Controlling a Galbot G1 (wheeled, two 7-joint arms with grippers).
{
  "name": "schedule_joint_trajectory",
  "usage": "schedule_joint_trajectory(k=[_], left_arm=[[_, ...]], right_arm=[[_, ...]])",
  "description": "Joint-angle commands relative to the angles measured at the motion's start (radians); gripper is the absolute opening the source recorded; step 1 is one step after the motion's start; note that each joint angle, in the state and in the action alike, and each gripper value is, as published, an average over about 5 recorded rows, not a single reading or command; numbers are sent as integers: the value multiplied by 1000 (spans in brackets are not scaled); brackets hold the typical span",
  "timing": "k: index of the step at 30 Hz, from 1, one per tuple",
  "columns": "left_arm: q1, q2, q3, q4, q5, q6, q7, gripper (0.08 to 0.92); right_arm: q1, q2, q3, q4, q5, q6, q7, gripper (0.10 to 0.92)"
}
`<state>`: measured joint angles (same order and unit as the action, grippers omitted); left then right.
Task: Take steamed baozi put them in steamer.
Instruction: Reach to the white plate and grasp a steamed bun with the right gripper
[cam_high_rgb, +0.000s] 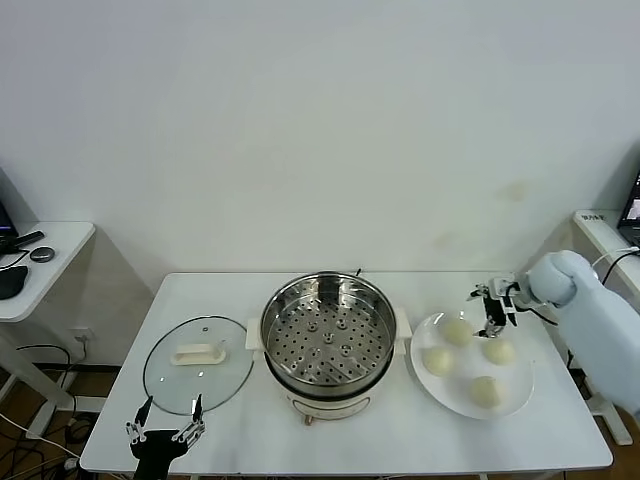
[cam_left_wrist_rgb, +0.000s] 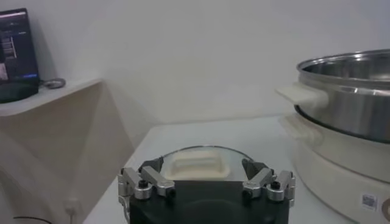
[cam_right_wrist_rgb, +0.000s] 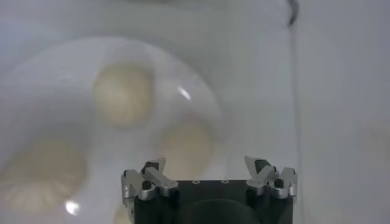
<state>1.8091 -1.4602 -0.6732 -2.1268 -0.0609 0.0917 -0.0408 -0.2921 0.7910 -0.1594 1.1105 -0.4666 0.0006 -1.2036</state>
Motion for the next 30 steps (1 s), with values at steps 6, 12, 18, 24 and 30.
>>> schedule_joint_trajectory(k=[6,12,18,24,30], left_arm=[[-8,10,-6,2,-5,8,6,823],[-5,12,-12,1,-6,9,5,823],[0,7,-9,-1,-4,9,4,823],[-3,9,-11,-1,-4,9,5,823],[-9,6,-10,-1,-3,11,6,823]], right_arm=[[98,96,-107,-187,-94,40,-43,823],[81,131,-89,-209,-86,21,-14,823],[80,154,-86,-223,-87,18,14,823],[78,156,-87,-234,-93,16,16,823],[69,155,-80,-235,-92,18,35,802]])
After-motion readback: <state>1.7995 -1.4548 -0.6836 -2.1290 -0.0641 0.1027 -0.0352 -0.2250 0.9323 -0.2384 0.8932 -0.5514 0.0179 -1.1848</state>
